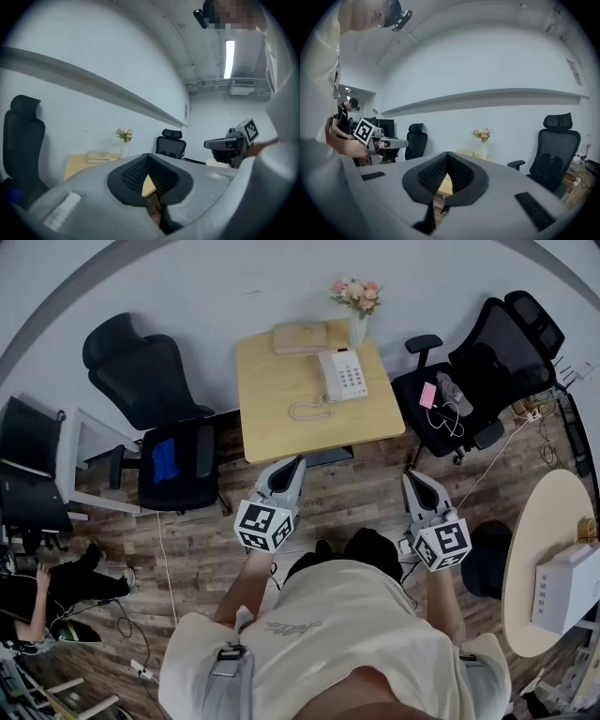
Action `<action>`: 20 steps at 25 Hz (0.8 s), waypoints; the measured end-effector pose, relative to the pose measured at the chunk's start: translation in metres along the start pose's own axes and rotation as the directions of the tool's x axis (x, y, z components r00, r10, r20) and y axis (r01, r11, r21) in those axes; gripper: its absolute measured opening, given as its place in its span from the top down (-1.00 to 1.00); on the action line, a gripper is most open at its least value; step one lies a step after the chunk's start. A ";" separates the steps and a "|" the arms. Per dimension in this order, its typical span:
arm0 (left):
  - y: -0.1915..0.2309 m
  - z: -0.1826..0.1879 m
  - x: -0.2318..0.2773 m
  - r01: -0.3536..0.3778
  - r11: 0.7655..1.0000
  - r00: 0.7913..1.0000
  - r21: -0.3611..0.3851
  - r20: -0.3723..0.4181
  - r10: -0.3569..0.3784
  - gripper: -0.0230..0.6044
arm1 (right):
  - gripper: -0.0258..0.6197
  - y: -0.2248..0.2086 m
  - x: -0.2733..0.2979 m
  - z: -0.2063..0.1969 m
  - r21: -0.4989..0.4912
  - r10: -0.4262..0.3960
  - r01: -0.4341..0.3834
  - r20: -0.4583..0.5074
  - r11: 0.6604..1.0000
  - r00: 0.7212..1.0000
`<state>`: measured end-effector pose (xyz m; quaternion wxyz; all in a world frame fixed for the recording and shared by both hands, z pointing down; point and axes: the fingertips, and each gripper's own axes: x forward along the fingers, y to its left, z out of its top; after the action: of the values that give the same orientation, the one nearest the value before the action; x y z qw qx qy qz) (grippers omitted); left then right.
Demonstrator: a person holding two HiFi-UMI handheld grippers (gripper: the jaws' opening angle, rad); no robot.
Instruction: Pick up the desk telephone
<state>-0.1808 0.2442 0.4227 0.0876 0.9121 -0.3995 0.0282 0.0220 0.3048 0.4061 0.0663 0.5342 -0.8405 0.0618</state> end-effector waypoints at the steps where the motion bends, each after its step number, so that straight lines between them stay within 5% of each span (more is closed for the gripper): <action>1: 0.002 0.000 0.001 0.000 1.000 1.000 -0.005 -0.003 0.000 0.87 | 0.92 0.000 -0.001 0.001 0.000 -0.001 0.001 0.003 1.000 1.000; 12: 0.007 -0.004 0.051 0.008 1.000 0.999 -0.014 -0.043 -0.008 0.87 | 0.92 -0.037 0.022 0.000 0.002 0.000 0.000 -0.010 1.000 1.000; 20: 0.012 0.029 0.120 -0.015 0.998 0.999 0.062 -0.051 0.019 0.87 | 0.92 -0.099 0.080 -0.003 0.000 0.068 -0.068 -0.025 0.998 0.997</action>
<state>-0.1080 0.1441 0.4103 0.0694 0.9099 -0.4038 0.0648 0.0783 0.1920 0.4270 0.0747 0.5044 -0.8574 0.0703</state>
